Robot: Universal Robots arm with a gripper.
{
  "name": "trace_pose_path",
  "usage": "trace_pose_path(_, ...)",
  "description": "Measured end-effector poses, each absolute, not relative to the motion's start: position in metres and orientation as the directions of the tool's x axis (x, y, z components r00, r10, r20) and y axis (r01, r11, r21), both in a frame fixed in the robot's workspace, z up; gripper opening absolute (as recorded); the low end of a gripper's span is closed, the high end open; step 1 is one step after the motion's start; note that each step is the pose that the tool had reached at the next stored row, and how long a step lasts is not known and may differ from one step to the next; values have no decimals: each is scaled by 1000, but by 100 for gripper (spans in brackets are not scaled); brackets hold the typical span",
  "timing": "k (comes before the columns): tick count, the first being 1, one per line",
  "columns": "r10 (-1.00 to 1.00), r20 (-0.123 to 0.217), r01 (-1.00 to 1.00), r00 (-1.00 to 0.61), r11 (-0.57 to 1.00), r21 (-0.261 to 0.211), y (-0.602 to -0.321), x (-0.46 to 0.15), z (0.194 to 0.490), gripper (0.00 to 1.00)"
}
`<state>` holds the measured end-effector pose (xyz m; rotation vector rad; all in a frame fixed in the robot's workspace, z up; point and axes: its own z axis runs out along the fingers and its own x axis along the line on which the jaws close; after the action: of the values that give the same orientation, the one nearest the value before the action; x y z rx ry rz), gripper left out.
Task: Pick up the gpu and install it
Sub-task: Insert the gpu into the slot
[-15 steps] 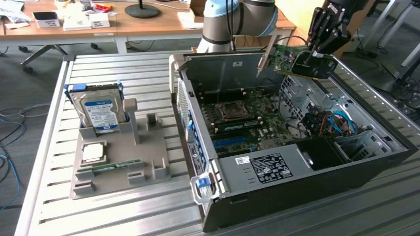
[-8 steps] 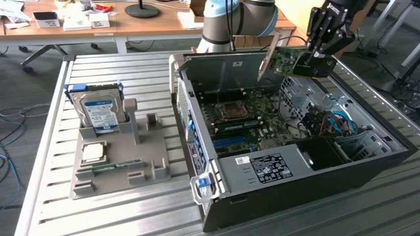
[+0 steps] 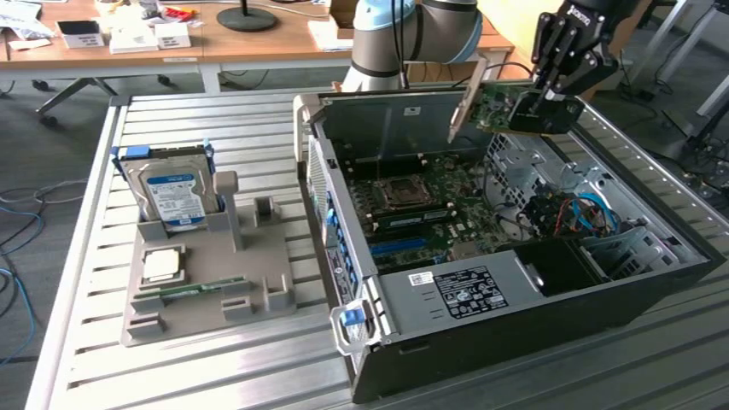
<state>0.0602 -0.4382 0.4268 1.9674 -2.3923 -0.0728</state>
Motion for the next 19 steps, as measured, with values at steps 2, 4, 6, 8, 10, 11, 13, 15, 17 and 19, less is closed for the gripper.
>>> trace_pose_path(2,-984,1,-982,-179,179,61,-438,60,427,27)
trace_pose_path(4,-986,-1,-985,-165,165,57,-438,60,426,27)
trace_pose_path(6,-988,-3,-987,-155,154,51,-438,60,426,27)
trace_pose_path(8,-989,-5,-989,-145,145,42,-438,60,425,27)
trace_pose_path(10,-991,-8,-990,-137,137,33,-438,60,424,27)
trace_pose_path(11,-992,-15,-992,-128,127,20,-438,59,424,27)
trace_pose_path(13,-992,-33,-993,-118,118,-4,-438,57,423,27)
trace_pose_path(15,-993,-33,-993,-117,118,-5,-438,56,422,27)
trace_pose_path(17,-993,-33,-993,-117,118,-5,-438,54,422,27)
trace_pose_path(19,-993,-34,-993,-117,117,-6,-438,50,421,27)
